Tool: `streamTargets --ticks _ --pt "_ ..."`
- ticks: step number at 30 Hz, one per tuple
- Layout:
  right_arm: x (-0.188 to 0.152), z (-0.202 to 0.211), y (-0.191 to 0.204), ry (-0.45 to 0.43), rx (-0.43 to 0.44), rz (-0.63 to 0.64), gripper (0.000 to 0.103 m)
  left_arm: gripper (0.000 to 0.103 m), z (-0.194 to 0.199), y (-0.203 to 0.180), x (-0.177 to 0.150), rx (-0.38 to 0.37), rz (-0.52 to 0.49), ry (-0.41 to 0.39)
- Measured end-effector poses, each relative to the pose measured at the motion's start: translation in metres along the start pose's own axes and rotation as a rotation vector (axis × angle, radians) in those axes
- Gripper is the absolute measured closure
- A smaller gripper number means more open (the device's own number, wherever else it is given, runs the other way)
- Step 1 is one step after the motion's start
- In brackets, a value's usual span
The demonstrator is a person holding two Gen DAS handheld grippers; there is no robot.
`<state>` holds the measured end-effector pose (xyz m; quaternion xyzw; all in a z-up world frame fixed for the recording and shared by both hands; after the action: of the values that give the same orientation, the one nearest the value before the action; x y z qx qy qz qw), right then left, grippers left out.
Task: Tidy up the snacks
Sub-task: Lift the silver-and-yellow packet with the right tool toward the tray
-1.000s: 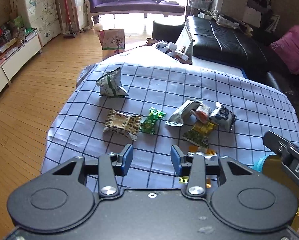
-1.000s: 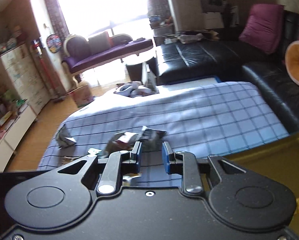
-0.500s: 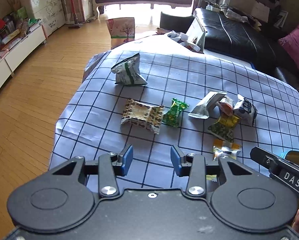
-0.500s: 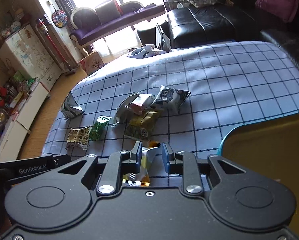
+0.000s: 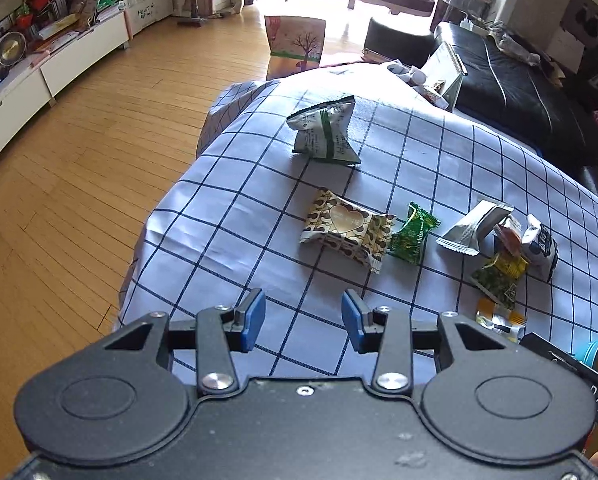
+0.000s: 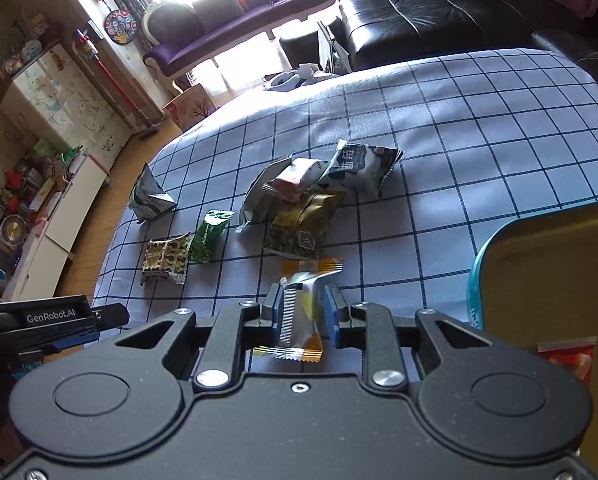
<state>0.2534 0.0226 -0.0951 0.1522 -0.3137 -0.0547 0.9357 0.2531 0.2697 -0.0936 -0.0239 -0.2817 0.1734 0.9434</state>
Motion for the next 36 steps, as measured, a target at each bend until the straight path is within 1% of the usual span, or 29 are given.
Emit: streamTargets --ticks 7,13,19,23,24,25,27,28,31,34,36 --pt "-0.003 -0.007 0.009 0.008 -0.001 0.002 0.068 0.06 -0.001 0.002 -0.002 -0.001 -0.003 0.004" --pt "-0.003 -0.013 0.013 -0.002 -0.038 0.009 0.068 0.06 -0.003 0.009 -0.002 0.003 0.006 0.007" --pt "-0.001 -0.018 0.019 -0.037 -0.112 0.047 0.067 0.06 -0.004 0.022 -0.002 0.011 0.019 0.013" --pt "-0.001 -0.022 0.019 -0.053 -0.188 0.073 0.067 0.06 -0.004 0.03 0.0 0.006 0.039 0.015" --pt "-0.001 -0.024 0.017 -0.045 -0.21 0.075 0.067 0.06 -0.003 0.031 0.0 0.003 0.043 0.016" --pt "-0.003 -0.027 0.016 -0.033 -0.21 0.072 0.067 0.06 -0.003 0.033 0.0 -0.002 0.045 0.017" --pt "-0.004 -0.029 0.015 -0.025 -0.201 0.054 0.06 0.06 -0.003 0.034 0.001 -0.007 0.048 0.019" --pt "-0.005 -0.03 0.015 -0.025 -0.202 0.053 0.058 0.06 -0.003 0.035 0.001 -0.011 0.051 0.019" --pt "-0.006 -0.031 0.019 -0.028 -0.2 0.067 0.056 0.06 -0.001 0.035 0.002 -0.023 0.057 0.015" --pt "-0.009 -0.032 0.024 -0.019 -0.179 0.069 0.055 0.06 -0.001 0.036 0.001 -0.024 0.059 0.016" --pt "-0.01 -0.034 0.029 -0.019 -0.186 0.094 0.054 0.06 -0.002 0.037 0.001 -0.022 0.062 0.017"
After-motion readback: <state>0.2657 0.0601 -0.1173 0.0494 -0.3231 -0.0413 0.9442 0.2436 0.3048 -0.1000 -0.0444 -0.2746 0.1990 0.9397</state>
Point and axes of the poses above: each gripper's, at about its wrist camera, not at the fingertips, and z roughly against the way its jaws point, y to its left, x to its top, the point moved 9 cm from there along -z, roughly the way its jaws point, and after that the axes turned 4 degrees about -x, right-handed, at the moved point
